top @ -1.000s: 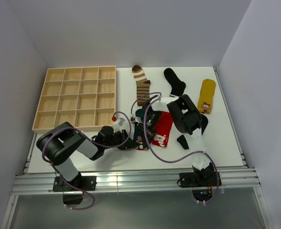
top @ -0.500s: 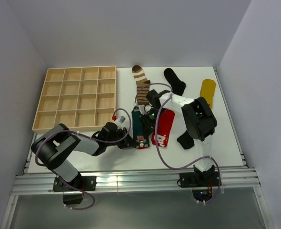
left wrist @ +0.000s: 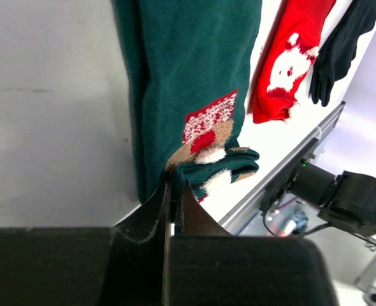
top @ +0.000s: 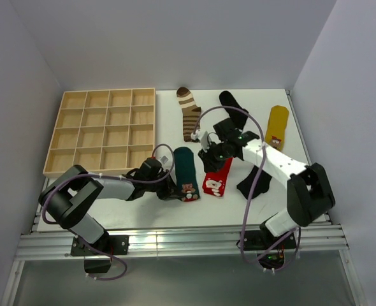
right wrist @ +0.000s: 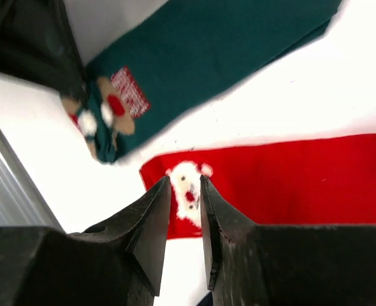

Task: Roll the socks
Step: Roll the sock at the center of the board.

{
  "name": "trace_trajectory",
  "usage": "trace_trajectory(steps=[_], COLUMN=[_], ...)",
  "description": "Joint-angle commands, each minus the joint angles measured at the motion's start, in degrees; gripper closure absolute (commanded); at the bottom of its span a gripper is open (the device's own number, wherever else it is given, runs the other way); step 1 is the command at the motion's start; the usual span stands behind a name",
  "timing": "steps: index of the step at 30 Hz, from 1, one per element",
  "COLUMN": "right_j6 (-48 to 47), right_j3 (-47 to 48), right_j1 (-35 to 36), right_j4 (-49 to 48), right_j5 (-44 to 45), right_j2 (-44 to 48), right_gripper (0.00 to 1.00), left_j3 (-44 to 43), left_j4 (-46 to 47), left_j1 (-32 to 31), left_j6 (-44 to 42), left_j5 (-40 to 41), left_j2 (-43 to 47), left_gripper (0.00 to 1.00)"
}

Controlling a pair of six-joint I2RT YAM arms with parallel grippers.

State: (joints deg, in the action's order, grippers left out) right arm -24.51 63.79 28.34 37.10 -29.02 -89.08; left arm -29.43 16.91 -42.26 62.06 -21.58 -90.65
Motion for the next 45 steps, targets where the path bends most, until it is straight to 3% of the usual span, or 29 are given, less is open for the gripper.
trace_trajectory(steps=[1,5,8,22,40,45], right_j6=[-7.3,-12.8,-14.0,-16.9,-17.0,-16.3], right_j3=[-7.0,-20.0,-25.0,-29.8,-29.2,-29.1], right_j1=[3.1,12.0,19.0,33.4,37.6,37.6], right_j4=[-8.1,-18.5,-22.0,-28.2,-30.6,-32.9], right_j5=[3.3,14.6,17.2,23.7,25.9,28.0], right_j2=[7.4,15.7,19.6,18.2,10.7,8.4], right_gripper=[0.67,0.66,0.62,0.52,0.51,0.58], left_j3=[0.6,1.9,1.9,0.4,0.6,0.3], left_j4=[-6.4,-5.6,-7.4,-11.9,-12.9,-13.6], left_j1=[0.2,0.6,0.7,0.8,1.0,1.1], left_j6=[2.0,3.2,2.9,1.7,0.6,-0.4], left_j5=[-1.8,-4.2,-4.3,-4.9,-5.1,-5.2], left_j2=[-2.4,-3.4,-3.1,-3.3,-2.7,-2.2], left_gripper=[1.0,1.0,1.0,1.0,1.0,1.0])
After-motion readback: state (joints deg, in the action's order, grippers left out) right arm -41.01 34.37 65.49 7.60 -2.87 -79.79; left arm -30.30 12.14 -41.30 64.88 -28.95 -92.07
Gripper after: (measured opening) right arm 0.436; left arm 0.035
